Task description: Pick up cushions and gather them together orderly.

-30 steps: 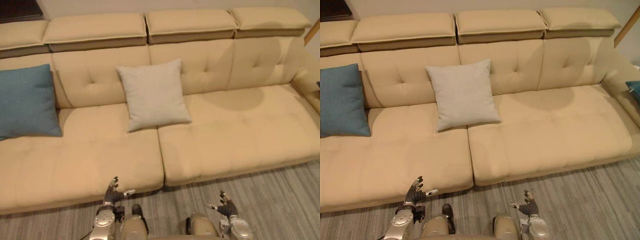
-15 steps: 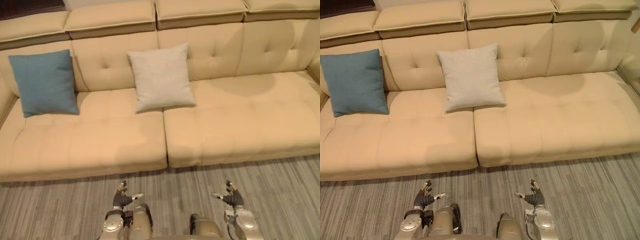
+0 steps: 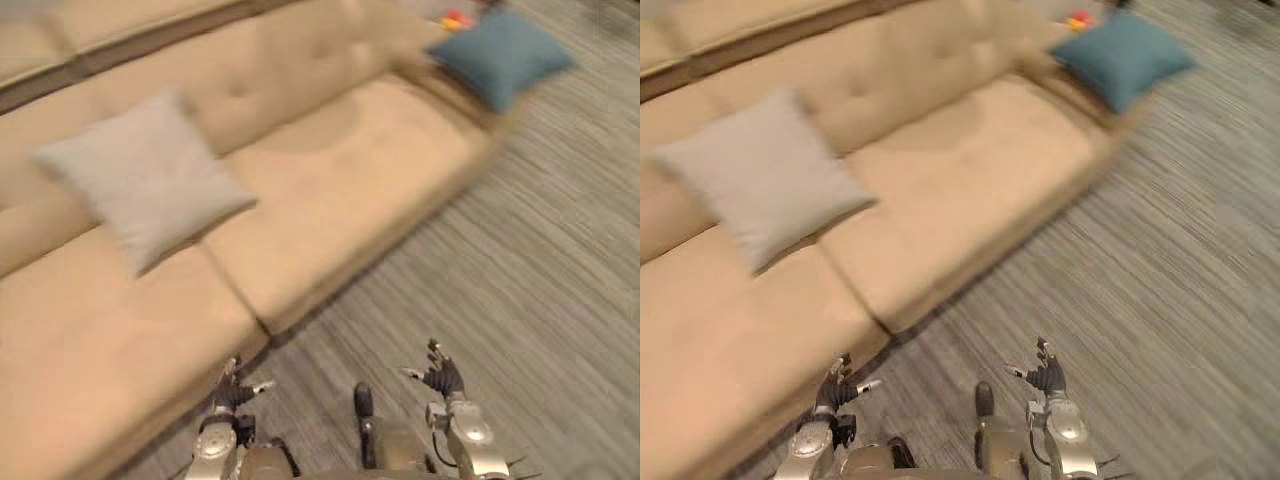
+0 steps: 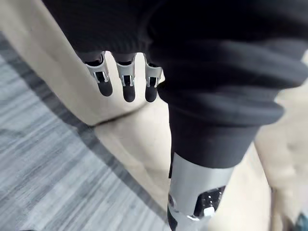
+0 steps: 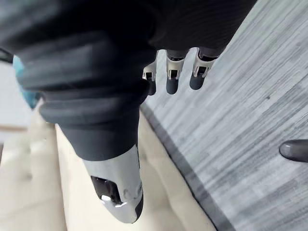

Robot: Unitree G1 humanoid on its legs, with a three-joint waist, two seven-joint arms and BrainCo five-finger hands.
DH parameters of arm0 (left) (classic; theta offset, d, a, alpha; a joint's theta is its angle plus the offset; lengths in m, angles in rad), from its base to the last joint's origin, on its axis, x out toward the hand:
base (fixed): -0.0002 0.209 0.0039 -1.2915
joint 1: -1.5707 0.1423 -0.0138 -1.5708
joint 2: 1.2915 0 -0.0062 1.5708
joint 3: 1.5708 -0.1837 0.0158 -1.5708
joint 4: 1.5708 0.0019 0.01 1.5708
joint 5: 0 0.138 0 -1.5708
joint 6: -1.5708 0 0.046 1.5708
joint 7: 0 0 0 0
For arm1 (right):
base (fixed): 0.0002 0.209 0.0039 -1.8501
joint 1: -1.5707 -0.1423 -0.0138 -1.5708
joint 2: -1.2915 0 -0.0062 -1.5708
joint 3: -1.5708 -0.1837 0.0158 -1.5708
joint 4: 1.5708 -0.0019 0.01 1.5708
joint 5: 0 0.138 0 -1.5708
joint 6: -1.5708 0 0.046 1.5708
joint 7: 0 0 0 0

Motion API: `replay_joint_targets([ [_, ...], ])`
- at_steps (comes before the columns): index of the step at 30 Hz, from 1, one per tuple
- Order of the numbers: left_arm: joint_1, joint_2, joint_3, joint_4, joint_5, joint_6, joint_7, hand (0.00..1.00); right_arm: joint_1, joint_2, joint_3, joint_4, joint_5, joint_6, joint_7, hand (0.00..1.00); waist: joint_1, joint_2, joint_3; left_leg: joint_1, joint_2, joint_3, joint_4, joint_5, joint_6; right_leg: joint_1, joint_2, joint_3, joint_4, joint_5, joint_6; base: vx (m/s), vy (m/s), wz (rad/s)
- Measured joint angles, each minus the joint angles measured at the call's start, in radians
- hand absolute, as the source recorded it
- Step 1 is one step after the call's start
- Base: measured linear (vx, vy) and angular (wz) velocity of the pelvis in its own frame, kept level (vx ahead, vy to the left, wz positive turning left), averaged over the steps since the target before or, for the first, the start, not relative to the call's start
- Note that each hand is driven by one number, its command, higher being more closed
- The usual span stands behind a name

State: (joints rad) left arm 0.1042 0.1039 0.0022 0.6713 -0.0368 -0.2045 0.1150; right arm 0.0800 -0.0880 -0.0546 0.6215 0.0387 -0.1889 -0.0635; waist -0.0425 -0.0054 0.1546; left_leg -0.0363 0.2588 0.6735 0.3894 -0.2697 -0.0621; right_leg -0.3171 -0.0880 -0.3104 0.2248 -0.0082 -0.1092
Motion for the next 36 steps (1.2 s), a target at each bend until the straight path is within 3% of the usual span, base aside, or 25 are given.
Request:
replay_joint_targets([
  [2, -0.009, -0.002, -0.014, -0.019, -0.010, -0.002, -0.001, 0.00, 0.006, -0.017, -0.004, 0.000, 0.000, 0.000, -0.003, 0.00, -0.004, 0.017, -0.002, 0.062, 0.002, 0.087, -0.010, -0.010, -0.014, 0.020, -0.057, -0.197, 0.042, -0.030, -0.043, 0.11, -0.055, -1.89],
  [3, -0.017, 0.003, -0.015, -0.024, -0.014, -0.004, 0.000, 0.00, -0.001, -0.022, -0.004, -0.002, -0.001, 0.000, -0.004, 0.00, 0.003, 0.025, -0.003, 0.106, 0.004, 0.135, -0.037, -0.011, -0.017, 0.020, -0.071, -0.248, 0.069, -0.039, -0.029, 0.12, -0.141, -2.26],
  [5, -0.036, 0.017, -0.033, -0.017, -0.031, 0.000, 0.000, 0.00, -0.005, -0.024, -0.004, -0.021, -0.001, 0.001, -0.007, 0.00, -0.011, 0.049, 0.000, 0.159, 0.025, 0.200, -0.002, -0.033, -0.065, -0.030, -0.031, -0.162, 0.142, -0.085, 0.017, 0.17, -0.158, -2.16],
  [7, -0.046, 0.011, -0.036, -0.011, -0.035, 0.000, 0.001, 0.00, 0.002, -0.028, -0.004, -0.021, -0.001, 0.001, -0.009, 0.00, -0.022, 0.060, -0.002, 0.162, 0.098, 0.198, 0.161, -0.017, -0.056, -0.032, 0.019, -0.090, 0.183, -0.126, 0.015, 0.30, -0.190, -1.57],
  [8, -0.046, 0.002, -0.036, -0.011, -0.041, -0.001, 0.002, 0.00, 0.005, -0.030, -0.003, -0.021, -0.001, 0.001, -0.013, 0.00, -0.026, 0.067, 0.000, 0.154, 0.143, 0.168, 0.267, 0.016, -0.004, -0.020, 0.048, -0.057, 0.191, -0.138, 0.008, 0.36, -0.224, -1.63],
  [9, -0.042, -0.010, -0.038, -0.009, -0.054, -0.001, 0.004, 0.00, 0.009, -0.031, 0.006, -0.021, -0.001, 0.000, -0.025, 0.00, -0.026, 0.072, 0.004, 0.119, 0.190, 0.090, 0.416, 0.104, 0.115, 0.007, 0.087, -0.005, 0.187, -0.153, -0.010, 0.33, -0.133, -1.89],
  [10, -0.030, -0.034, -0.042, -0.009, -0.066, -0.001, 0.003, 0.00, 0.005, -0.031, 0.019, -0.031, 0.000, 0.001, -0.036, 0.00, -0.018, 0.075, 0.012, 0.039, 0.171, -0.087, 0.563, 0.091, 0.108, 0.037, 0.124, 0.085, 0.188, -0.173, -0.029, 0.33, -0.090, -1.83],
  [11, -0.027, -0.044, -0.042, -0.009, -0.071, -0.001, 0.004, 0.00, 0.003, -0.033, 0.024, -0.039, 0.000, 0.001, -0.042, 0.00, -0.012, 0.076, 0.016, -0.002, 0.135, -0.168, 0.597, 0.067, 0.076, 0.049, 0.134, 0.118, 0.188, -0.178, -0.033, 0.31, 0.007, -1.85],
  [12, -0.021, -0.054, -0.042, -0.010, -0.076, 0.000, 0.004, 0.00, 0.003, -0.032, 0.035, -0.049, 0.000, 0.000, -0.047, 0.00, 0.005, 0.072, 0.020, -0.070, 0.062, -0.291, 0.630, 0.036, 0.036, 0.072, 0.147, 0.174, 0.186, -0.187, -0.037, 0.25, 0.039, -1.58],
  [14, 0.014, -0.049, -0.051, -0.019, -0.090, -0.001, 0.022, 0.00, 0.013, -0.024, 0.072, -0.049, -0.001, 0.001, -0.047, 0.00, 0.029, 0.054, 0.032, -0.212, -0.073, -0.462, 0.568, 0.004, 0.039, 0.160, 0.154, 0.284, 0.154, -0.211, -0.026, 0.38, 0.087, -1.54],
  [16, 0.031, -0.051, -0.054, -0.045, -0.091, -0.002, 0.024, 0.00, 0.014, -0.022, 0.074, -0.050, -0.001, 0.001, -0.048, 0.00, 0.036, 0.062, 0.034, -0.297, -0.124, -0.524, 0.467, 0.006, 0.037, 0.207, 0.153, 0.318, 0.120, -0.223, -0.016, 0.40, 0.157, -0.72],
  [19, 0.048, -0.052, -0.061, -0.091, -0.089, -0.004, 0.039, 0.00, -0.013, -0.041, 0.078, -0.039, -0.001, 0.001, -0.060, 0.00, 0.082, 0.082, 0.033, -0.368, -0.213, -0.576, 0.073, 0.074, -0.054, 0.279, 0.142, 0.382, 0.035, -0.244, 0.012, 0.41, 0.211, -0.53],
  [20, 0.048, -0.052, -0.055, -0.093, -0.089, -0.005, 0.041, 0.00, -0.036, -0.051, 0.071, -0.015, -0.001, 0.000, -0.068, 0.00, 0.096, 0.092, 0.027, -0.368, -0.224, -0.553, -0.084, 0.153, -0.047, 0.316, 0.144, 0.399, -0.001, -0.258, 0.025, 0.50, 0.238, -0.42],
  [21, 0.049, -0.051, -0.047, -0.091, -0.088, -0.004, 0.042, 0.00, -0.050, -0.048, 0.072, 0.005, -0.001, 0.002, -0.069, 0.00, 0.111, 0.084, 0.023, -0.357, -0.227, -0.538, -0.092, 0.217, -0.008, 0.329, 0.137, 0.419, -0.003, -0.276, 0.032, 0.45, 0.209, -0.44],
  [22, 0.054, -0.050, -0.037, -0.093, -0.088, -0.004, 0.042, 0.00, -0.053, -0.041, 0.077, 0.016, -0.001, 0.002, -0.068, 0.00, 0.119, 0.070, 0.010, -0.352, -0.245, -0.520, -0.083, 0.242, 0.046, 0.335, 0.118, 0.435, 0.009, -0.305, 0.049, 0.68, 0.251, -0.28],
  [23, 0.064, -0.052, -0.026, -0.091, -0.088, -0.003, 0.044, 0.00, -0.058, -0.034, 0.087, 0.017, -0.001, 0.000, -0.066, 0.00, 0.115, 0.032, -0.006, -0.357, -0.284, -0.505, -0.051, 0.192, 0.121, 0.325, 0.086, 0.440, 0.077, -0.339, 0.095, 0.85, 0.291, -0.13],
  [24, 0.065, -0.062, -0.021, -0.090, -0.087, 0.000, 0.044, 0.00, -0.061, -0.035, 0.082, 0.025, -0.002, 0.001, -0.065, 0.00, 0.114, 0.028, -0.005, -0.348, -0.295, -0.490, -0.002, 0.141, 0.163, 0.274, 0.072, 0.451, 0.240, -0.350, 0.154, 0.85, 0.274, 0.00],
  [25, 0.070, -0.067, -0.024, -0.090, -0.087, 0.000, 0.042, 0.00, -0.061, -0.034, 0.081, 0.032, -0.002, 0.001, -0.065, 0.00, 0.113, 0.025, -0.003, -0.330, -0.299, -0.480, 0.013, 0.116, 0.172, 0.245, 0.069, 0.453, 0.344, -0.340, 0.225, 0.67, 0.209, -0.10],
  [26, 0.078, -0.067, -0.035, -0.086, -0.088, 0.001, 0.042, 0.00, -0.054, -0.027, 0.080, 0.040, -0.005, 0.002, -0.064, 0.00, 0.109, 0.019, 0.001, -0.264, -0.315, -0.479, 0.025, 0.067, 0.183, 0.181, 0.065, 0.462, 0.579, -0.269, 0.388, 0.52, 0.149, -0.06],
  [27, 0.074, -0.063, -0.044, -0.084, -0.088, 0.003, 0.042, 0.00, -0.045, -0.019, 0.079, 0.039, -0.011, 0.003, -0.063, 0.00, 0.105, 0.015, 0.004, -0.203, -0.328, -0.483, 0.031, 0.037, 0.186, 0.131, 0.046, 0.447, 0.745, -0.248, 0.380, 0.71, 0.164, -0.03],
  [28, 0.078, -0.064, -0.049, -0.080, -0.088, 0.003, 0.043, 0.00, -0.027, -0.014, 0.082, 0.038, -0.015, 0.002, -0.062, 0.00, 0.105, 0.015, 0.005, -0.121, -0.339, -0.486, 0.008, 0.021, 0.184, 0.085, 0.000, 0.380, 0.861, -0.259, 0.307, 0.70, 0.131, 0.00],
  [31, 0.058, -0.053, -0.051, -0.080, -0.088, 0.001, 0.044, 0.00, -0.023, -0.012, 0.087, 0.037, -0.043, 0.002, -0.048, 0.00, 0.087, 0.034, 0.008, 0.058, -0.335, -0.556, -0.113, 0.007, 0.195, -0.061, -0.057, 0.210, 0.824, -0.315, 0.170, 0.64, 0.076, -0.02],
  [32, 0.050, -0.046, -0.051, -0.077, -0.088, 0.001, 0.044, 0.00, -0.027, -0.012, 0.087, 0.036, -0.044, 0.002, -0.043, 0.00, 0.081, 0.040, 0.011, 0.081, -0.331, -0.575, -0.129, 0.005, 0.197, -0.093, -0.054, 0.196, 0.776, -0.318, 0.163, 0.59, -0.019, 0.41],
  [34, 0.013, -0.041, -0.052, -0.035, -0.088, 0.001, 0.043, 0.00, -0.030, -0.037, 0.084, 0.032, -0.045, 0.003, -0.038, 0.00, 0.050, 0.062, 0.028, 0.153, -0.305, -0.629, -0.153, -0.007, 0.176, -0.144, -0.011, 0.212, 0.440, -0.280, 0.187, 0.68, -0.054, 0.61],
  [36, 0.004, -0.041, -0.049, -0.013, -0.087, 0.000, 0.046, 0.00, -0.004, -0.046, 0.073, 0.031, -0.045, 0.005, -0.039, 0.00, 0.045, 0.066, 0.028, 0.199, -0.282, -0.656, -0.135, -0.047, 0.106, -0.135, 0.030, 0.273, 0.173, -0.134, 0.176, 0.60, -0.095, 0.60],
])
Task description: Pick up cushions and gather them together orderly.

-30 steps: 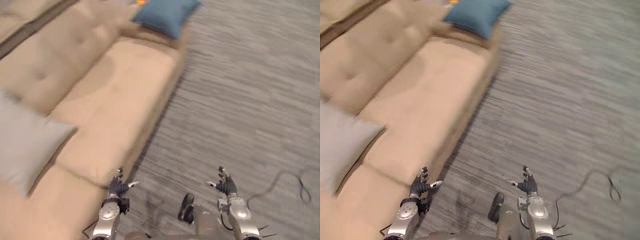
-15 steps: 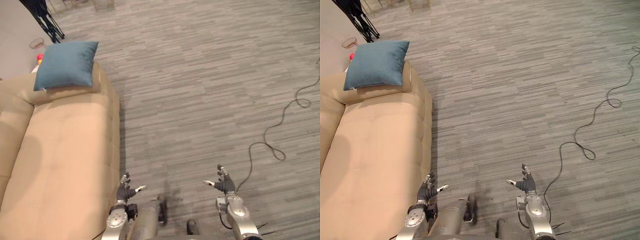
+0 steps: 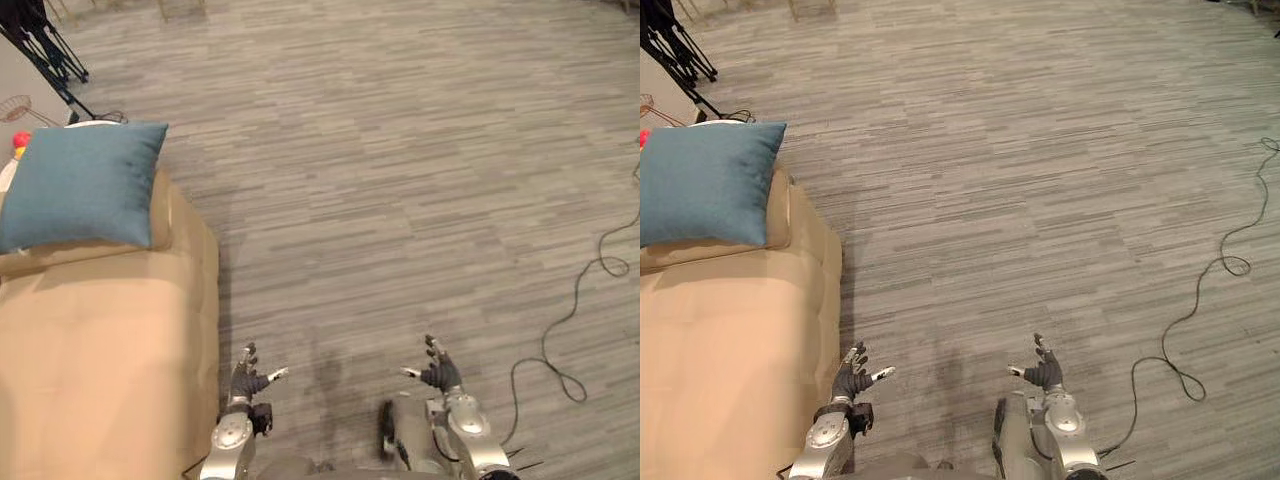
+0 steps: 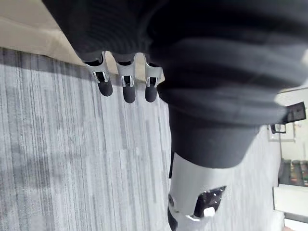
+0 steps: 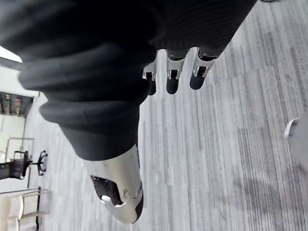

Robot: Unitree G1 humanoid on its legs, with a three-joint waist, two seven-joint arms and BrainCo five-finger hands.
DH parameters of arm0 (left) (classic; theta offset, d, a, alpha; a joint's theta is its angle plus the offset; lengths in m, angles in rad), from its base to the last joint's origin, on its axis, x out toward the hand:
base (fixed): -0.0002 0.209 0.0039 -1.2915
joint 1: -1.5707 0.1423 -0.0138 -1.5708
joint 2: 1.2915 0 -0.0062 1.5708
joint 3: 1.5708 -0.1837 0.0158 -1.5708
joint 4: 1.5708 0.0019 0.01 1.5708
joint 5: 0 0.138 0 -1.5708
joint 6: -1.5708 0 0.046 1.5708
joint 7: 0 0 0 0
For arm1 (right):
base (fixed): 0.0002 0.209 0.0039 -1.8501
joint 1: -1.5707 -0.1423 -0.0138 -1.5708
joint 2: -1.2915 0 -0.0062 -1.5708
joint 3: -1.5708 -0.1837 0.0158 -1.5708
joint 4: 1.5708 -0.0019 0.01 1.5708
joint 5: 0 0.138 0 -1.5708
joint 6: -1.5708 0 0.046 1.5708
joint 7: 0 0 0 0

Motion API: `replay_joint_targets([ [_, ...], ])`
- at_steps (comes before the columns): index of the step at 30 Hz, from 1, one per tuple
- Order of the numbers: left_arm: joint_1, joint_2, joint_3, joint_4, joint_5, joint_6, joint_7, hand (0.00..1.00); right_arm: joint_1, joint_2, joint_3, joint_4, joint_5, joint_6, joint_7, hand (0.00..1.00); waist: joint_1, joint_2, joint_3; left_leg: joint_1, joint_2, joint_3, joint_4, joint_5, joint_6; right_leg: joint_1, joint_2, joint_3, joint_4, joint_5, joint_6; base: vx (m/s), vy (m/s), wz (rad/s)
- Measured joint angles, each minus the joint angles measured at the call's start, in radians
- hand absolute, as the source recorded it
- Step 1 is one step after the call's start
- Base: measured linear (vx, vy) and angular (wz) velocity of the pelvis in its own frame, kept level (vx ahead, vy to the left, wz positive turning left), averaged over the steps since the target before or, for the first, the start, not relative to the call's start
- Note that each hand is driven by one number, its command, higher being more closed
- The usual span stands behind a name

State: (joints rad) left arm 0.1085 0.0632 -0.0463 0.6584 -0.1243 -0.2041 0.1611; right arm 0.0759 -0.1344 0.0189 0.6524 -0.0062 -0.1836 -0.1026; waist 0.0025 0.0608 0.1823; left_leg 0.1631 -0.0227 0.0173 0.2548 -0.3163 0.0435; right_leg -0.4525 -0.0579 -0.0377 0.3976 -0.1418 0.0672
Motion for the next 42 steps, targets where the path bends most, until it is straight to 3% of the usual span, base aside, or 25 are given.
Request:
replay_joint_targets([
  [1, 0.007, 0.008, 0.010, 0.015, 0.001, -0.001, 0.002, 0.00, 0.027, 0.010, -0.002, 0.000, 0.000, 0.004, 0.001, 0.00, -0.002, -0.026, -0.013, 0.023, 0.005, -0.026, 0.058, -0.042, -0.066, -0.002, 0.004, 0.008, -0.065, 0.117, -0.029, 0.70, -0.205, 0.93],
  [2, 0.004, 0.008, 0.015, 0.057, 0.001, 0.001, 0.009, 0.00, 0.051, 0.011, -0.001, 0.004, 0.000, 0.009, 0.003, 0.00, -0.017, -0.025, -0.022, 0.009, 0.017, -0.038, 0.185, -0.063, -0.103, 0.001, -0.008, -0.011, 0.003, 0.194, -0.039, 0.70, -0.216, 0.88],
  [3, -0.001, -0.005, 0.017, 0.071, 0.001, 0.005, 0.013, 0.00, 0.051, 0.005, -0.002, 0.006, 0.000, 0.017, 0.006, 0.00, -0.015, 0.002, -0.025, -0.026, 0.046, -0.035, 0.271, -0.044, -0.117, 0.003, 0.004, -0.048, 0.034, 0.181, -0.059, 0.84, -0.239, 0.82],
  [4, 0.007, -0.017, 0.023, 0.072, 0.001, 0.004, 0.014, 0.00, 0.048, -0.007, -0.003, 0.000, 0.001, 0.017, 0.009, 0.00, -0.015, 0.011, -0.026, -0.139, 0.086, 0.019, 0.489, 0.108, -0.144, 0.049, 0.004, -0.070, 0.018, 0.124, -0.067, 0.79, -0.196, 0.36],
  [5, 0.007, -0.031, 0.034, 0.082, 0.000, 0.002, 0.014, 0.00, 0.037, -0.005, -0.001, -0.003, 0.003, 0.017, 0.010, 0.00, 0.007, 0.020, -0.015, -0.220, 0.154, 0.090, 0.661, 0.143, -0.129, 0.124, 0.013, -0.079, -0.032, 0.109, -0.080, 0.78, -0.196, 0.39],
  [7, 0.005, -0.043, 0.062, 0.091, -0.006, 0.003, 0.013, 0.00, 0.027, 0.005, -0.012, -0.006, 0.016, 0.014, 0.004, 0.00, 0.023, 0.010, 0.002, -0.297, 0.229, 0.214, 0.785, 0.091, -0.057, 0.280, 0.013, -0.096, -0.129, 0.089, -0.088, 0.54, -0.123, 0.32],
  [8, 0.017, -0.040, 0.062, 0.089, -0.014, 0.001, 0.013, 0.00, 0.026, 0.007, -0.013, -0.012, 0.023, 0.006, -0.003, 0.00, 0.042, -0.017, 0.001, -0.357, 0.215, 0.259, 0.726, 0.071, -0.051, 0.368, -0.013, -0.102, -0.200, 0.077, -0.080, 0.55, -0.080, 0.24],
  [10, 0.027, -0.041, 0.063, 0.085, -0.021, 0.001, 0.013, 0.00, 0.006, 0.007, -0.029, -0.012, 0.039, 0.001, -0.004, 0.00, 0.059, -0.021, 0.000, -0.417, 0.195, 0.297, 0.588, 0.058, -0.062, 0.424, -0.034, -0.112, -0.249, 0.071, -0.070, 0.54, -0.006, 0.09],
  [13, 0.027, -0.051, 0.059, 0.085, -0.021, 0.001, 0.013, 0.00, -0.006, -0.003, -0.074, -0.003, 0.045, -0.004, -0.007, 0.00, 0.066, 0.012, 0.001, -0.493, 0.153, 0.333, 0.178, 0.117, -0.118, 0.530, -0.063, -0.176, -0.313, 0.018, -0.007, 0.47, 0.114, 0.38],
  [15, 0.035, -0.047, 0.061, 0.089, -0.020, 0.001, 0.014, 0.00, -0.004, -0.016, -0.078, 0.040, 0.044, -0.001, -0.010, 0.00, 0.073, 0.022, -0.005, -0.477, 0.143, 0.374, 0.029, 0.271, -0.042, 0.604, -0.064, -0.208, -0.339, -0.021, 0.023, 0.46, 0.193, 0.52],
  [18, 0.044, -0.051, 0.072, 0.094, -0.018, 0.003, 0.011, 0.00, -0.012, -0.004, -0.077, 0.052, 0.043, 0.002, -0.008, 0.00, 0.066, -0.011, -0.025, -0.477, 0.067, 0.380, 0.054, 0.226, 0.081, 0.591, -0.131, -0.220, -0.233, -0.030, 0.019, 0.62, 0.254, 0.67],
  [20, 0.047, -0.061, 0.078, 0.116, -0.013, 0.003, 0.011, 0.00, -0.004, 0.000, -0.084, 0.071, 0.042, 0.002, -0.005, 0.00, 0.066, -0.022, -0.025, -0.438, 0.035, 0.359, 0.101, 0.198, 0.087, 0.566, -0.175, -0.200, -0.023, 0.002, 0.093, 0.52, 0.250, 0.79],
  [21, 0.046, -0.053, 0.079, 0.127, -0.011, 0.003, 0.013, 0.00, 0.017, 0.003, -0.084, 0.080, 0.042, 0.003, -0.002, 0.00, 0.064, -0.028, -0.026, -0.376, 0.006, 0.318, 0.095, 0.144, 0.090, 0.499, -0.202, -0.147, 0.208, 0.085, 0.169, 0.67, 0.296, 1.04],
  [22, 0.040, -0.039, 0.078, 0.141, -0.011, 0.004, 0.013, 0.00, 0.025, 0.014, -0.082, 0.080, 0.042, 0.003, 0.000, 0.00, 0.058, -0.046, -0.025, -0.312, -0.034, 0.267, 0.075, 0.126, 0.094, 0.416, -0.225, -0.093, 0.471, 0.125, 0.164, 0.77, 0.283, 1.48],
  [23, 0.036, -0.029, 0.077, 0.163, -0.011, 0.006, 0.013, 0.00, 0.043, 0.018, -0.081, 0.080, 0.037, 0.004, 0.002, 0.00, 0.037, -0.056, -0.024, -0.229, -0.067, 0.204, 0.050, 0.125, 0.095, 0.351, -0.223, -0.078, 0.673, 0.086, 0.123, 0.54, 0.137, 1.41],
  [25, 0.040, -0.028, 0.077, 0.176, -0.011, 0.008, 0.014, 0.00, 0.052, 0.018, -0.080, 0.078, 0.035, 0.004, 0.007, 0.00, 0.030, -0.049, -0.025, -0.141, -0.073, 0.157, 0.019, 0.125, 0.095, 0.278, -0.201, -0.080, 0.737, 0.019, 0.060, 0.46, 0.069, 1.03],
  [28, 0.034, -0.022, 0.077, 0.176, -0.011, 0.010, 0.015, 0.00, 0.045, 0.019, -0.075, 0.070, 0.035, 0.002, 0.014, 0.00, 0.027, -0.044, -0.020, -0.038, -0.071, 0.061, -0.013, 0.125, 0.095, 0.146, -0.136, -0.099, 0.547, -0.069, 0.022, 0.47, -0.001, 0.96],
  [30, 0.024, -0.021, 0.079, 0.175, -0.012, 0.010, 0.015, 0.00, 0.046, 0.020, -0.075, 0.061, 0.035, 0.002, 0.016, 0.00, 0.016, -0.049, -0.020, -0.007, -0.068, -0.009, -0.008, 0.125, 0.095, 0.095, -0.071, -0.037, 0.356, -0.070, 0.032, 0.43, -0.102, 1.30],
  [32, 0.015, -0.017, 0.079, 0.167, -0.011, 0.004, 0.016, 0.00, 0.067, 0.024, -0.078, 0.041, 0.037, 0.003, 0.015, 0.00, 0.008, -0.063, -0.022, 0.024, -0.063, -0.094, 0.003, 0.086, 0.038, 0.111, -0.001, 0.105, -0.025, 0.032, 0.048, 0.62, -0.241, 1.62],
  [33, 0.007, -0.016, 0.081, 0.166, -0.012, 0.002, 0.017, 0.00, 0.075, 0.027, -0.079, 0.037, 0.037, 0.003, 0.014, 0.00, 0.009, -0.084, -0.029, 0.033, -0.069, -0.134, 0.021, 0.036, 0.020, 0.113, 0.003, 0.162, -0.119, 0.080, 0.052, 0.50, -0.253, 1.73],
  [34, 0.004, -0.019, 0.084, 0.170, -0.012, 0.003, 0.018, 0.00, 0.080, 0.027, -0.080, 0.036, 0.037, 0.005, 0.013, 0.00, 0.003, -0.082, -0.028, 0.048, -0.059, -0.184, 0.035, -0.016, 0.011, 0.117, 0.010, 0.182, -0.094, 0.206, 0.042, 0.51, -0.292, 1.53],
  [36, -0.001, -0.048, 0.091, 0.175, -0.011, 0.002, 0.017, 0.00, 0.073, 0.026, -0.090, 0.030, 0.044, 0.011, 0.014, 0.00, 0.022, -0.042, -0.034, 0.047, -0.010, -0.234, 0.051, -0.024, -0.013, 0.109, 0.027, 0.120, -0.016, 0.150, 0.001, 0.41, -0.266, 1.00],
  [39, 0.006, -0.059, 0.107, 0.174, -0.011, 0.004, 0.017, 0.00, 0.072, 0.047, -0.091, -0.027, 0.048, 0.006, 0.015, 0.00, 0.011, -0.033, -0.036, -0.064, 0.043, -0.163, 0.298, 0.042, -0.122, 0.183, 0.017, 0.004, -0.023, 0.090, -0.042, 0.40, -0.251, 1.03],
  [40, 0.007, -0.073, 0.127, 0.164, -0.012, 0.004, 0.017, 0.00, 0.079, 0.056, -0.080, -0.046, 0.055, 0.005, 0.014, 0.00, 0.020, -0.038, -0.033, -0.148, 0.102, -0.060, 0.468, 0.082, -0.152, 0.255, 0.010, -0.035, -0.073, 0.083, -0.053, 0.39, -0.180, 1.02],
  [42, 0.009, -0.073, 0.119, 0.162, -0.013, 0.005, 0.017, 0.00, 0.079, 0.076, -0.082, -0.049, 0.062, 0.002, 0.011, 0.00, 0.020, -0.043, -0.032, -0.217, 0.190, 0.089, 0.556, 0.042, -0.091, 0.351, -0.005, -0.093, -0.141, 0.083, -0.056, 0.33, -0.131, 1.01],
])
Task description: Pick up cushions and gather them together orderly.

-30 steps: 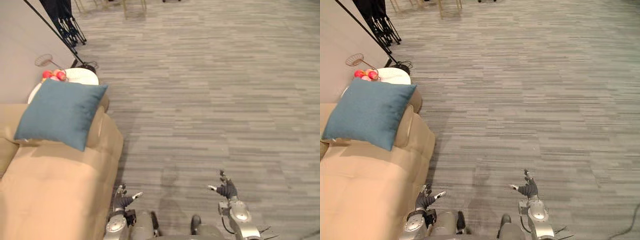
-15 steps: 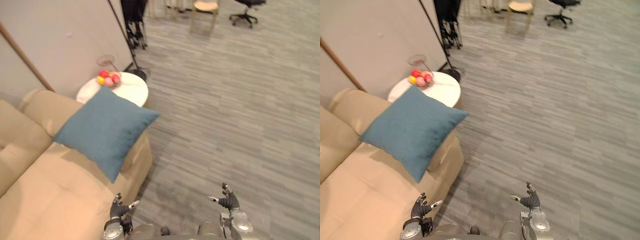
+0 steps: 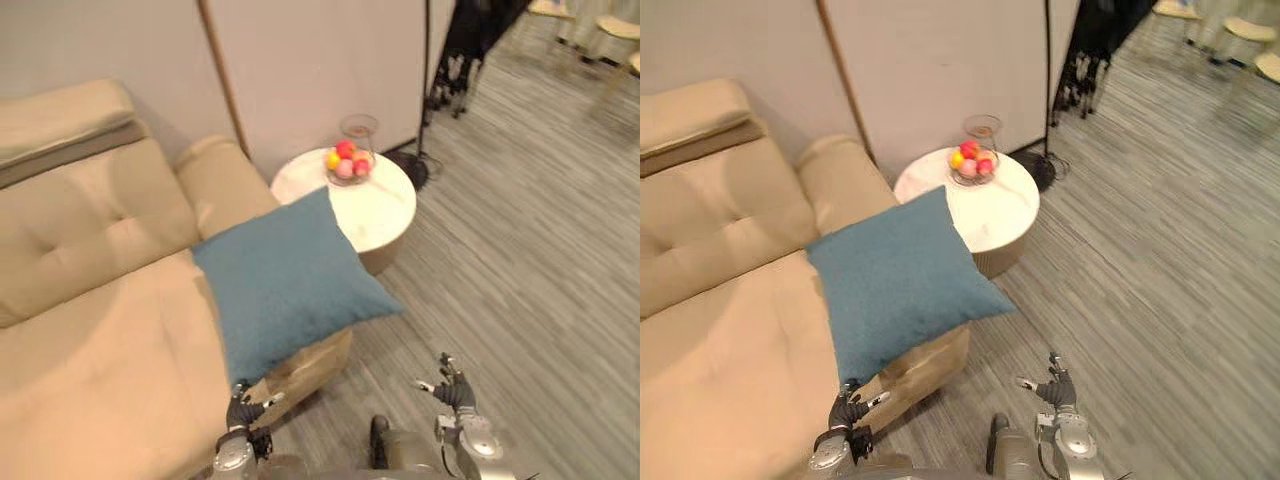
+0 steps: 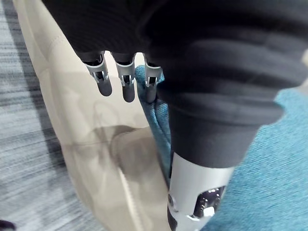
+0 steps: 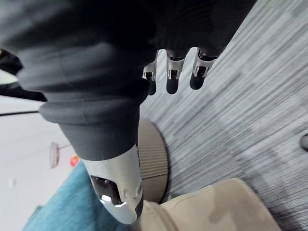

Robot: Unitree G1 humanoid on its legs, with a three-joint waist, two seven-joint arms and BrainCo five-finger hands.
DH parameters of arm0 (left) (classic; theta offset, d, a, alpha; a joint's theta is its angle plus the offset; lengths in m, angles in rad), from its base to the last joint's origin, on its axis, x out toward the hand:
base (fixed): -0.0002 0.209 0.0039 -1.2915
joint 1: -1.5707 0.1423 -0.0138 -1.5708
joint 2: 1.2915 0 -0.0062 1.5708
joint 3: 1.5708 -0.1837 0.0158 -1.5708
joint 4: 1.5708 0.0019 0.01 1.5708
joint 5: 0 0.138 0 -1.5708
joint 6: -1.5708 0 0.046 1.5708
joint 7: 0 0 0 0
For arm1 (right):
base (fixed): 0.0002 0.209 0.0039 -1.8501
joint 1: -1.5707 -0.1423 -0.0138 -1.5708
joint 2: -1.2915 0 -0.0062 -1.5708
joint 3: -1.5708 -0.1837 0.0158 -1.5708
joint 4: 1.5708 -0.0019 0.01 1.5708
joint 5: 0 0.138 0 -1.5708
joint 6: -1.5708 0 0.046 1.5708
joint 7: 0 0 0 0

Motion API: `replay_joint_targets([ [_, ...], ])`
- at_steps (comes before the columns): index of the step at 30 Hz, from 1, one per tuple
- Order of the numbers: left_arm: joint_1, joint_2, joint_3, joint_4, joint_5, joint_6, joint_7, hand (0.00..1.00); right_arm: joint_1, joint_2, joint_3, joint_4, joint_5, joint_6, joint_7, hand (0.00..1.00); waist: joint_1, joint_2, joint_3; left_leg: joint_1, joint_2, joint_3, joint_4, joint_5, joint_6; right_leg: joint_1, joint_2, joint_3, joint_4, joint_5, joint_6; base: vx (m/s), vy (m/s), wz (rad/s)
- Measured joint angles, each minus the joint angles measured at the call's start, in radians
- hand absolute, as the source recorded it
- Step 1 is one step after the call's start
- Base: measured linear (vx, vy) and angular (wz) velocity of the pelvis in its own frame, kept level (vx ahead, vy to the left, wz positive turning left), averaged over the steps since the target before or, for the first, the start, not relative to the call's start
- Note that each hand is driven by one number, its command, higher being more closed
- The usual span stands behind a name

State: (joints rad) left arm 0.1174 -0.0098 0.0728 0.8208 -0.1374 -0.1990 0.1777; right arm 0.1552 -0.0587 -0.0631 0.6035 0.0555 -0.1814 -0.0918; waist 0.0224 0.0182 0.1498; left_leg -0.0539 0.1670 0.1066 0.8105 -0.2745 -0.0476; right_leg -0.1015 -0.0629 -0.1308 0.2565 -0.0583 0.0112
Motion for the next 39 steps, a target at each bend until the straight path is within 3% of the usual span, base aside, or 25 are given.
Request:
replay_joint_targets([
  [2, 0.003, 0.004, -0.036, -0.008, -0.001, 0.000, -0.003, 0.00, -0.001, -0.007, -0.024, 0.006, 0.023, -0.008, -0.008, 0.00, -0.001, -0.011, 0.004, -0.050, 0.045, 0.142, -0.138, -0.002, -0.002, 0.062, -0.040, -0.064, -0.038, 0.000, 0.002, 0.14, -0.017, 0.93],
  [3, 0.003, 0.004, -0.052, -0.009, -0.001, 0.000, -0.003, 0.00, 0.002, -0.021, -0.039, 0.008, 0.024, -0.008, -0.014, 0.00, -0.007, 0.012, -0.005, -0.068, 0.063, 0.190, -0.297, 0.075, -0.014, 0.071, -0.040, -0.094, -0.045, -0.001, 0.018, 0.11, 0.068, 0.82],
  [4, 0.002, 0.006, -0.064, -0.009, -0.001, 0.000, -0.003, 0.00, 0.005, -0.034, -0.046, 0.011, 0.024, -0.008, -0.015, 0.00, -0.009, 0.030, -0.013, -0.081, 0.076, 0.210, -0.357, 0.101, -0.014, 0.072, -0.030, -0.108, -0.052, -0.008, 0.030, 0.10, 0.081, 0.69],
  [5, -0.003, 0.021, -0.072, -0.008, 0.000, 0.000, -0.003, 0.00, 0.002, -0.032, -0.050, 0.030, 0.024, -0.005, -0.017, 0.00, -0.006, 0.035, -0.019, -0.058, 0.057, 0.220, -0.403, 0.090, -0.009, 0.074, -0.033, -0.107, -0.060, -0.012, 0.045, 0.09, 0.119, 0.50],
  [6, -0.004, 0.049, -0.081, -0.008, 0.000, -0.001, -0.003, 0.00, -0.002, -0.020, -0.045, 0.051, 0.022, -0.003, -0.014, 0.00, 0.004, 0.005, -0.017, -0.023, 0.010, 0.223, -0.504, 0.117, 0.003, 0.079, -0.054, -0.097, -0.086, -0.005, 0.058, 0.05, 0.074, 0.37],
  [7, 0.004, 0.069, -0.081, -0.007, 0.001, -0.001, -0.003, 0.00, 0.001, -0.018, -0.046, 0.051, 0.020, -0.003, -0.015, 0.00, 0.002, -0.006, -0.020, -0.008, -0.015, 0.219, -0.549, 0.139, 0.009, 0.078, -0.068, -0.094, -0.088, -0.006, 0.060, 0.03, 0.069, 0.25],
  [13, 0.018, 0.126, -0.078, -0.003, 0.002, -0.001, -0.002, 0.00, -0.001, -0.051, -0.129, 0.059, -0.017, -0.002, -0.043, 0.00, -0.007, -0.011, -0.025, 0.036, -0.084, 0.195, -0.703, 0.217, 0.025, 0.075, -0.096, -0.090, -0.105, -0.009, 0.075, 0.01, 0.024, 0.18],
  [27, -0.097, 0.248, -0.024, -0.044, 0.001, -0.005, -0.002, 0.00, -0.234, -0.221, -0.114, 0.047, -0.027, 0.010, -0.044, 0.00, -0.008, -0.016, -0.027, 0.012, -0.099, 0.224, -0.848, 0.295, 0.022, -0.009, -0.069, -0.057, -0.156, 0.035, 0.063, 0.01, -0.001, -0.07],
  [31, -0.273, 0.259, -0.051, -0.043, -0.011, -0.007, 0.000, 0.00, -0.432, -0.244, -0.014, 0.048, -0.025, 0.011, -0.042, 0.00, -0.007, -0.019, 0.036, -0.087, -0.098, 0.223, -0.834, 0.323, 0.037, -0.101, -0.069, -0.040, -0.158, 0.074, 0.050, -0.09, 0.021, 0.01],
  [34, -0.435, 0.257, -0.097, -0.033, -0.070, -0.010, 0.006, 0.00, -0.619, -0.239, 0.100, 0.065, -0.016, 0.013, -0.042, 0.00, -0.005, -0.020, 0.096, -0.198, -0.090, 0.214, -0.773, 0.326, 0.041, -0.182, -0.069, -0.032, -0.156, 0.104, 0.047, -0.11, 0.007, 0.05],
  [39, -0.648, 0.243, -0.146, 0.043, -0.172, -0.018, 0.050, 0.00, -0.856, -0.219, 0.165, 0.186, 0.027, 0.023, -0.081, 0.00, -0.001, -0.019, 0.175, -0.281, -0.078, 0.198, -0.734, 0.340, 0.053, -0.247, -0.064, -0.033, -0.142, 0.126, 0.039, -0.12, -0.006, 0.06],
])
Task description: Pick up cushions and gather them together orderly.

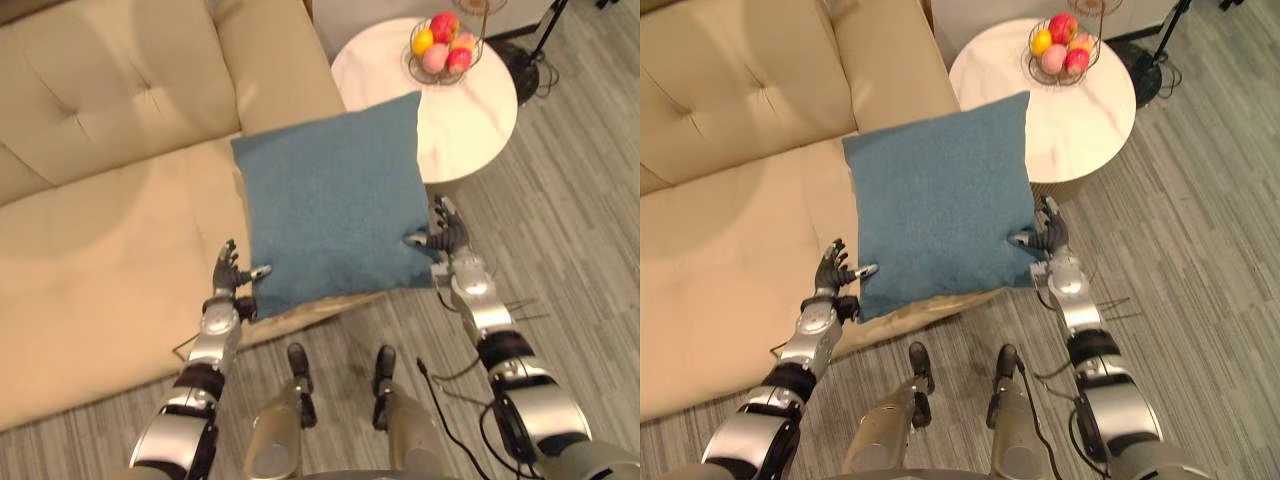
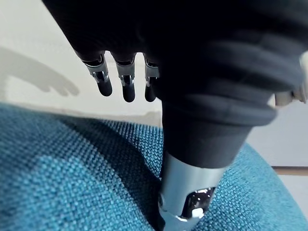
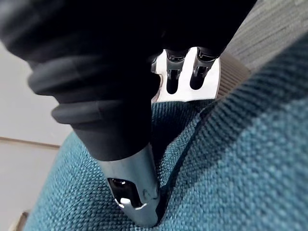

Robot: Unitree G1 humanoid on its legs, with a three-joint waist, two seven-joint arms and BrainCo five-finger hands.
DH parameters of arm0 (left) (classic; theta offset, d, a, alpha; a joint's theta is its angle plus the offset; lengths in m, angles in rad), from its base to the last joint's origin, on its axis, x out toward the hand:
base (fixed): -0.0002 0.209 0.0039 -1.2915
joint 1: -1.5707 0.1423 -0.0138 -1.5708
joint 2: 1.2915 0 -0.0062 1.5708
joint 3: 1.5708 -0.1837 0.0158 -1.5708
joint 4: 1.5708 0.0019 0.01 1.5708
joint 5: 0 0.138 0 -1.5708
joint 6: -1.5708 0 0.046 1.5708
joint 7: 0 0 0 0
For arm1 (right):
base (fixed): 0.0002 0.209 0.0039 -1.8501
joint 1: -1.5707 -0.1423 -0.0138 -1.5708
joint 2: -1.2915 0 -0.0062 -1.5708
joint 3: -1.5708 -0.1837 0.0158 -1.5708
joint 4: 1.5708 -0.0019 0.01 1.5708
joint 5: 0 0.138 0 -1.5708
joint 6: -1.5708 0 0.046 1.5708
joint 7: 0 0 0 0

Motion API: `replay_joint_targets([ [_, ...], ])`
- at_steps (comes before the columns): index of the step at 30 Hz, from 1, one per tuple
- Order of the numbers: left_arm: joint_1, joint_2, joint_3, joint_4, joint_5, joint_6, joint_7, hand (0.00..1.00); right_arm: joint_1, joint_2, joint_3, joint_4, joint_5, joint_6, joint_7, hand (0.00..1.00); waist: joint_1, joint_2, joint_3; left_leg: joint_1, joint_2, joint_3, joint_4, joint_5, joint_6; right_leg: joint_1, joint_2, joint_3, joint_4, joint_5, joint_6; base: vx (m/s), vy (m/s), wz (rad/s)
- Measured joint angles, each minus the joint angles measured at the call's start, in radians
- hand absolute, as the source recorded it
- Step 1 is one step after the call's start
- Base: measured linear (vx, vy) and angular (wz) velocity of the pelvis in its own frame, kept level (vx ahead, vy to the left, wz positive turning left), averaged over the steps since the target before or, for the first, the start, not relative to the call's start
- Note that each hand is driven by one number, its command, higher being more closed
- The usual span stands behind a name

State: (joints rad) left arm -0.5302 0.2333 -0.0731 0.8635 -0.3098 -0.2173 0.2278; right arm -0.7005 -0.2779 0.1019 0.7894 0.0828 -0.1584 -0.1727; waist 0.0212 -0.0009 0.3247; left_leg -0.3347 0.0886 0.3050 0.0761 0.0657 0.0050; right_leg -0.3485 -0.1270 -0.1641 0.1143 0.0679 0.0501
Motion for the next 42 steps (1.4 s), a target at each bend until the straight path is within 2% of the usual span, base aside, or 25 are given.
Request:
replay_joint_targets([
  [1, -0.030, -0.007, -0.010, 0.019, -0.015, 0.000, 0.008, 1.00, -0.036, 0.008, 0.013, 0.028, 0.007, 0.008, -0.005, 0.00, 0.000, 0.000, 0.013, -0.006, 0.001, -0.001, 0.000, 0.005, 0.000, -0.009, 0.000, 0.001, 0.007, 0.001, -0.001, -0.10, -0.013, 0.02],
  [2, -0.066, -0.019, -0.014, 0.044, -0.036, 0.000, 0.018, 1.00, -0.076, 0.018, 0.023, 0.071, 0.009, 0.012, -0.012, 1.00, 0.001, 0.000, 0.026, -0.010, 0.002, -0.003, 0.000, 0.009, 0.000, -0.013, 0.002, 0.001, 0.007, 0.004, -0.002, -0.07, -0.013, 0.01],
  [7, -0.180, -0.034, -0.044, 0.082, -0.128, 0.001, 0.039, 1.00, -0.157, 0.036, 0.038, 0.109, 0.039, 0.029, -0.037, 1.00, 0.002, 0.000, 0.062, -0.031, 0.007, -0.005, -0.008, 0.032, 0.000, -0.049, 0.006, 0.005, 0.034, 0.005, -0.005, -0.05, -0.017, 0.00],
  [10, -0.196, -0.012, -0.044, 0.075, -0.178, 0.000, 0.039, 1.00, -0.158, 0.032, 0.045, 0.091, 0.098, 0.026, -0.040, 1.00, 0.002, 0.000, 0.063, -0.036, 0.011, -0.005, -0.023, 0.047, -0.004, -0.064, 0.013, 0.012, 0.041, 0.005, -0.005, -0.01, -0.007, 0.00],
  [14, -0.183, 0.000, -0.045, -0.045, -0.189, 0.000, 0.062, 1.00, -0.102, 0.016, 0.079, -0.030, 0.154, 0.010, -0.040, 1.00, 0.004, 0.000, 0.063, -0.024, 0.015, -0.006, -0.067, 0.073, -0.014, -0.073, 0.026, 0.022, 0.041, 0.005, -0.006, 0.01, -0.017, -0.01],
  [16, -0.123, 0.012, -0.046, -0.197, -0.185, -0.006, 0.081, 1.00, -0.020, 0.002, 0.096, -0.143, 0.162, 0.007, -0.040, 1.00, 0.004, 0.000, 0.063, -0.012, 0.016, -0.005, -0.078, 0.077, -0.015, -0.067, 0.029, 0.034, 0.040, 0.004, -0.007, 0.06, -0.021, -0.02],
  [18, 0.008, 0.017, -0.074, -0.395, -0.157, -0.026, 0.084, 1.00, 0.137, -0.008, 0.099, -0.284, 0.161, 0.007, -0.040, 1.00, -0.002, 0.000, 0.062, 0.029, 0.014, -0.006, -0.099, 0.077, -0.015, -0.029, 0.035, 0.068, 0.031, -0.001, -0.003, 0.13, 0.008, 0.05],
  [24, 0.277, 0.006, -0.125, -0.622, -0.108, -0.028, 0.082, 1.00, 0.437, -0.014, 0.098, -0.572, 0.080, 0.008, -0.038, 1.00, -0.010, 0.000, 0.054, 0.130, 0.011, -0.008, -0.129, 0.069, -0.024, 0.079, 0.039, 0.085, -0.008, -0.017, 0.012, 0.10, 0.009, 0.02],
  [28, 0.471, 0.004, -0.133, -0.739, -0.073, -0.024, 0.074, 1.00, 0.568, -0.011, 0.106, -0.729, 0.005, 0.008, -0.002, 1.00, -0.006, -0.001, -0.008, 0.184, 0.013, -0.003, -0.142, 0.065, -0.031, 0.128, 0.043, 0.089, -0.016, -0.022, 0.011, 0.06, 0.004, -0.03],
  [29, 0.537, -0.001, -0.133, -0.784, -0.069, -0.024, 0.068, 1.00, 0.605, -0.010, 0.114, -0.773, -0.017, 0.008, 0.006, 1.00, -0.006, -0.001, -0.049, 0.200, 0.012, -0.001, -0.153, 0.064, -0.031, 0.137, 0.043, 0.091, -0.016, -0.028, 0.013, 0.05, 0.007, -0.08],
  [31, 0.626, -0.004, -0.132, -0.850, -0.066, -0.024, 0.059, 1.00, 0.663, -0.004, 0.117, -0.844, -0.027, 0.007, 0.022, 1.00, -0.002, -0.002, -0.093, 0.235, 0.009, 0.007, -0.168, 0.063, -0.033, 0.161, 0.044, 0.099, -0.015, -0.034, 0.015, 0.07, 0.006, -0.10],
  [34, 0.708, -0.007, -0.120, -0.919, -0.066, -0.027, 0.058, 1.00, 0.692, -0.003, 0.142, -0.905, -0.050, 0.001, 0.029, 1.00, 0.002, -0.006, -0.129, 0.274, 0.005, 0.027, -0.168, 0.054, -0.038, 0.185, 0.041, 0.120, -0.010, -0.038, 0.020, 0.02, 0.021, -0.19],
  [37, 0.717, -0.015, -0.113, -0.928, -0.063, -0.028, 0.058, 1.00, 0.701, -0.001, 0.144, -0.919, -0.055, -0.023, 0.042, 1.00, 0.004, -0.012, -0.140, 0.276, -0.004, 0.028, -0.148, 0.048, -0.036, 0.154, 0.024, 0.129, 0.082, -0.073, 0.026, -0.04, 0.019, 0.02],
  [39, 0.720, -0.018, -0.114, -0.928, -0.062, -0.026, 0.056, 1.00, 0.709, -0.003, 0.144, -0.919, -0.058, -0.022, 0.042, 1.00, -0.002, -0.020, -0.140, 0.273, -0.022, 0.018, -0.126, 0.043, -0.026, 0.126, 0.001, 0.137, 0.166, -0.107, 0.043, -0.07, -0.016, 0.19],
  [40, 0.721, -0.019, -0.112, -0.928, -0.059, -0.026, 0.053, 1.00, 0.715, -0.005, 0.143, -0.918, -0.060, -0.023, 0.042, 1.00, -0.004, -0.014, -0.142, 0.257, -0.011, 0.009, -0.131, 0.043, -0.011, 0.125, 0.000, 0.145, 0.189, -0.120, 0.051, -0.13, -0.058, 0.57],
  [41, 0.717, -0.020, -0.108, -0.930, -0.051, -0.024, 0.037, 1.00, 0.732, -0.001, 0.138, -0.915, -0.063, -0.023, 0.042, 1.00, -0.020, -0.016, -0.143, 0.240, -0.011, -0.028, -0.109, 0.046, 0.001, 0.085, 0.002, 0.189, 0.413, -0.226, 0.030, -0.10, -0.118, 1.02],
  [42, 0.722, -0.023, -0.108, -0.932, -0.042, -0.024, 0.026, 1.00, 0.753, -0.003, 0.132, -0.906, -0.068, -0.024, 0.042, 1.00, -0.021, -0.022, -0.147, 0.227, -0.020, -0.077, -0.091, 0.062, 0.007, 0.101, 0.005, 0.211, 0.564, -0.282, 0.063, -0.05, -0.127, 1.21],
])
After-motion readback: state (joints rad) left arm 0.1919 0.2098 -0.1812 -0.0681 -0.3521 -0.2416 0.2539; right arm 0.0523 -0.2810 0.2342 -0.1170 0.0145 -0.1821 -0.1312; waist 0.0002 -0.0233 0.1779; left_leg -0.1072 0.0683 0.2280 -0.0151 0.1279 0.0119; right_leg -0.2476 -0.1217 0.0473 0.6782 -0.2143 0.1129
